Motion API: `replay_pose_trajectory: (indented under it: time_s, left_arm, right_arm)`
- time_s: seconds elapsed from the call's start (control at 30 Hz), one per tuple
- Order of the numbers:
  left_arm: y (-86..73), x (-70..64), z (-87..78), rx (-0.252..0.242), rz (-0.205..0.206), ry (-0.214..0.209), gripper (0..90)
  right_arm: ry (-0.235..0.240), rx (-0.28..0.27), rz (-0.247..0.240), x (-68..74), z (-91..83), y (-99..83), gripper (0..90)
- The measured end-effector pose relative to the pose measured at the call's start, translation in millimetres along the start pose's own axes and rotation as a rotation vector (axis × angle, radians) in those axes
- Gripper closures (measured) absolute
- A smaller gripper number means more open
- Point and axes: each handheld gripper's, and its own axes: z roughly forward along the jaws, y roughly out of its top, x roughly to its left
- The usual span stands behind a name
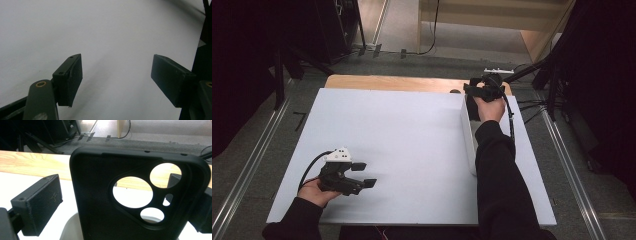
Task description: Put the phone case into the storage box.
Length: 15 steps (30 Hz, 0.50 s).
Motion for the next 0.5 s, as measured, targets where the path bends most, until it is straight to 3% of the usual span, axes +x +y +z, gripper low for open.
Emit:
replay_pose_trajectory:
  time_s: [0.17, 0.5]
  left_arm:
    - [-0.1, 0.2, 0.0, -0.003, -0.002, 0.0, 25.1]
    - [0.5, 0.1, 0.9, -0.001, 0.0, 0.002, 25.1]
  right_arm:
    - [-0.022, -0.005, -0.009, -1.4, -3.1, 1.9, 0.0]
    - [-0.011, 0.006, -0.008, -4.5, -10.7, 12.1, 0.0]
